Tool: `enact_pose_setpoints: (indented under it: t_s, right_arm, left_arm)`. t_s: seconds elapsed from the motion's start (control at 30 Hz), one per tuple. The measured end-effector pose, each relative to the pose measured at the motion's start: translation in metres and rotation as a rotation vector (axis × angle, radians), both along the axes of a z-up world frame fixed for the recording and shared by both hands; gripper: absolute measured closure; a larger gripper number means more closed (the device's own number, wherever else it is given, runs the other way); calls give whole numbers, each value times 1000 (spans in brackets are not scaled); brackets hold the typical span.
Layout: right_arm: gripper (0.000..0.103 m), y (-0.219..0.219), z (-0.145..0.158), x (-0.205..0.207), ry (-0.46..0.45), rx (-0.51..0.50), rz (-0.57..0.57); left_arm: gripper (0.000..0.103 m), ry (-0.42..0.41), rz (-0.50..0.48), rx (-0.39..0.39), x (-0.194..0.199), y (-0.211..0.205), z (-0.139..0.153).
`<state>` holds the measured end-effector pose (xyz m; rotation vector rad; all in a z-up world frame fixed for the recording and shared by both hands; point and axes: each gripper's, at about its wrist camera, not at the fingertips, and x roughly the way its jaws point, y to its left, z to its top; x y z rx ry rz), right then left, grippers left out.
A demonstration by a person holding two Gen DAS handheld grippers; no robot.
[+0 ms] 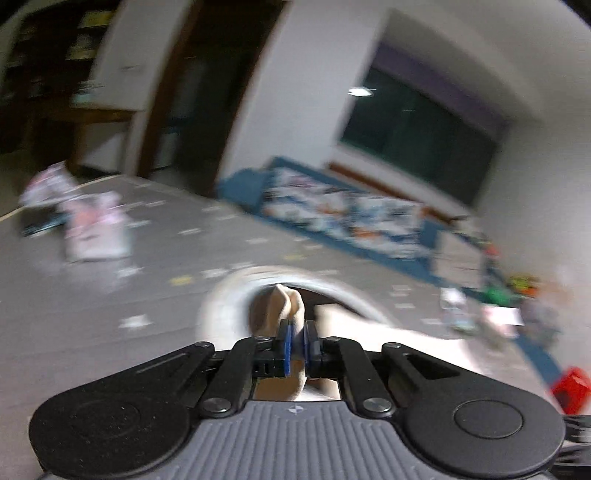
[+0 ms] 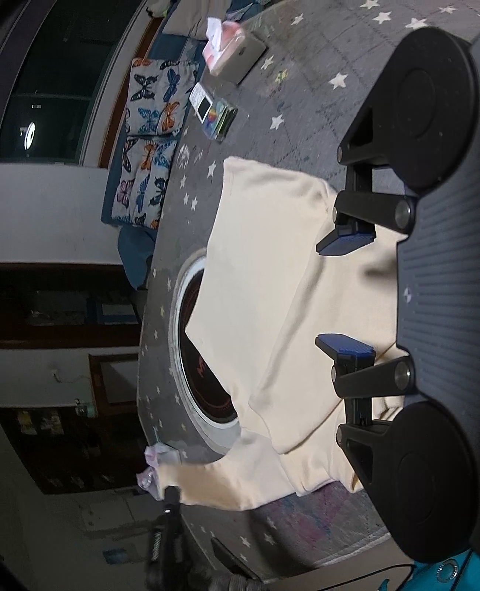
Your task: Fold clothes
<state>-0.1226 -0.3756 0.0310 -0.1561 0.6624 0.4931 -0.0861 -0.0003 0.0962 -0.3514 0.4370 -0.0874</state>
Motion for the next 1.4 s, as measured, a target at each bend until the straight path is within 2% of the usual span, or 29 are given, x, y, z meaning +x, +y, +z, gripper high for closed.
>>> enact_pose_setpoints:
  t_s: [0.17, 0.27, 0.37, 0.5, 0.6, 0.67, 0.7, 0.73, 0.8, 0.9, 1.07, 1.27, 1.4]
  right_arm:
    - [56, -14, 1, -4, -7, 47, -47]
    - [56, -22, 0, -7, -8, 67, -76]
    - [56, -30, -3, -8, 1, 88, -105]
    - [56, -39, -7, -8, 16, 110, -144]
    - [56, -44, -9, -8, 21, 116, -164]
    - [56, -46, -9, -9, 23, 117, -173]
    - [56, -48, -9, -9, 24, 119, -178]
    - [56, -50, -9, -9, 25, 122, -183]
    - [56, -52, -9, -8, 27, 130, -189]
    - [56, -51, -10, -5, 30, 139, -187]
    - [56, -42, -14, 3, 50, 139, -163]
    - [60, -29, -24, 13, 87, 120, -145]
    - [68, -27, -27, 15, 98, 112, -148]
  left_arm:
    - [97, -84, -208, -41, 2, -56, 30]
    - [97, -114, -296, -57, 5, -85, 39]
    - [97, -113, -373, -78, 11, -114, 37]
    - [95, -65, -461, -82, 18, -150, 16]
    - [91, -32, -528, -35, 14, -160, 2]
    - [85, -11, -571, -3, 10, -166, -8]
    - [75, -14, -562, 21, 5, -160, -11]
    - [70, -18, -553, 45, 0, -154, -14]
    - [70, -16, -523, 93, -8, -137, -22]
    - [65, 33, -440, 174, -16, -107, -38]
    - [64, 126, -339, 238, -29, -65, -60]
    - [64, 140, -355, 269, -32, -57, -69]
    - [67, 141, -375, 288, -29, -58, -75]
